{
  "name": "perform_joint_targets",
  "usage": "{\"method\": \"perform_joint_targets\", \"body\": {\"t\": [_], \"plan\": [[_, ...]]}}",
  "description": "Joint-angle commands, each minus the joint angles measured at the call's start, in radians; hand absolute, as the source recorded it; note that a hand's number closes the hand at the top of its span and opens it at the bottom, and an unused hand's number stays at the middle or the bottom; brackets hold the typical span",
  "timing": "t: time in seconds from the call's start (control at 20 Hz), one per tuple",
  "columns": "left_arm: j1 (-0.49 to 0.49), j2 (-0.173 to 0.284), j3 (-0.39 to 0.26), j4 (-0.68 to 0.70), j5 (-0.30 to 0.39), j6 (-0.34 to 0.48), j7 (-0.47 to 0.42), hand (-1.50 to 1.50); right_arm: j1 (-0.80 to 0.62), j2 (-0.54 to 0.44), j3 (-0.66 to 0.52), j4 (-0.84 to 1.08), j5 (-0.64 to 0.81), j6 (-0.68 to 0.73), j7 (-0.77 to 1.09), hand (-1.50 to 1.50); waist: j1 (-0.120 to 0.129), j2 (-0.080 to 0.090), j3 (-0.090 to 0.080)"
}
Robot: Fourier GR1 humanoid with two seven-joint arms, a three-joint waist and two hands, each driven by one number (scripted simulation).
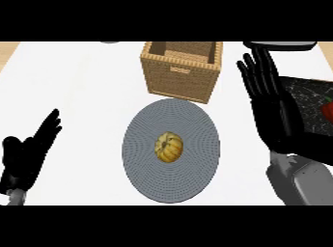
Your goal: Pick the squash from the placemat and place it in the basket
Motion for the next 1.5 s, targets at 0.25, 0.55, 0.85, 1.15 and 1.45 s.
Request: {"method": "perform_joint_targets", "body": {"t": [0.25, 0.55, 0.85, 1.15, 1.45], "plan": [[0.02, -0.116, -0.065, 0.101, 0.032, -0.013, 0.052, 0.0, -0.303, 0.042, 0.319, 0.319, 0.304, -0.052, 0.338, 1.5, 0.09, 0.024, -0.016], [0.016, -0.123, -0.089, 0.118, 0.04, -0.049, 0.072, 0.0, -0.367, 0.249, 0.636, 0.559, 0.521, -0.061, 0.51, -1.5, 0.084, 0.006, -0.006], [0.015, -0.132, -0.074, 0.154, 0.048, -0.05, 0.069, 0.0, -0.627, 0.254, 0.781, 0.707, 0.71, -0.031, 0.844, -1.5, 0.064, -0.02, -0.01], [0.012, -0.129, -0.075, 0.157, 0.042, -0.059, 0.068, 0.0, -0.948, 0.256, 0.828, 0.761, 0.713, 0.33, 1.118, -1.5, 0.072, -0.022, -0.008], [0.0, -0.128, -0.075, 0.159, 0.036, -0.062, 0.083, 0.0, -1.188, 0.256, 0.736, 0.774, 0.489, 0.677, 1.261, -1.5, 0.079, -0.014, -0.005]]}}
